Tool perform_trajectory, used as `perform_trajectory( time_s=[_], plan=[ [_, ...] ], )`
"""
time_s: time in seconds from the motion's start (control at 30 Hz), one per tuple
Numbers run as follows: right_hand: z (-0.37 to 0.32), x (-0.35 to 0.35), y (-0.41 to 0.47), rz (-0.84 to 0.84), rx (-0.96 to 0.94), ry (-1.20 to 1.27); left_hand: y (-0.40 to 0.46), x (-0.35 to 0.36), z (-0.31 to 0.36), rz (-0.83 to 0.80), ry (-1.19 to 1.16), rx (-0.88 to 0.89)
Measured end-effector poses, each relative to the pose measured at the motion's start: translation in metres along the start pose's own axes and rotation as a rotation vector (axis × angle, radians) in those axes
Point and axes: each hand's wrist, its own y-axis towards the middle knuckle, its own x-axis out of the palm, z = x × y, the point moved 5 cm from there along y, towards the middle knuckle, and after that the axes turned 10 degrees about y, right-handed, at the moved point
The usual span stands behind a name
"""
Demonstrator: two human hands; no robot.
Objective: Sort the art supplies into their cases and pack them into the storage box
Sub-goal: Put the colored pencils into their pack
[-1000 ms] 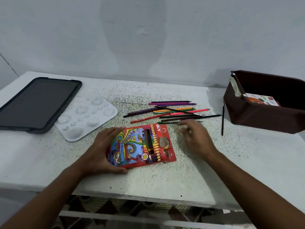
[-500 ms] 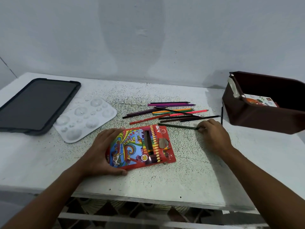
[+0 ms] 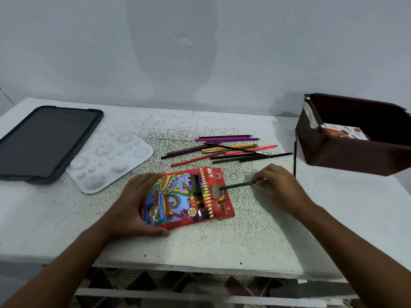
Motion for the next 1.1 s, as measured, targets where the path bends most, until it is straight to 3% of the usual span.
perform_trajectory(
  time_s=[0.27,0.63,0.77,0.93,1.1],
  plan=[
    [-0.05,0.064,0.009,-0.087,-0.109,0.147,-0.004,0.003,-0.004,0.007,-0.007,-0.035],
    [-0.047,0.07,0.008,-0.167,-0.124,0.178,-0.004,0.006,-0.008,-0.002,0.0,-0.04],
    [-0.025,0.044,0.017,-0.08,0.044,0.193,-0.004,0.006,-0.008,-0.008,0.002,-0.039],
    [0.053,-0.014,0.028,0.209,0.337,-0.096,-0.004,0.004,-0.006,-0.002,-0.005,-0.043],
    [0.082,-0.034,0.029,0.168,0.394,-0.247,-0.002,0.004,-0.004,-0.003,0.002,-0.026]
  ],
)
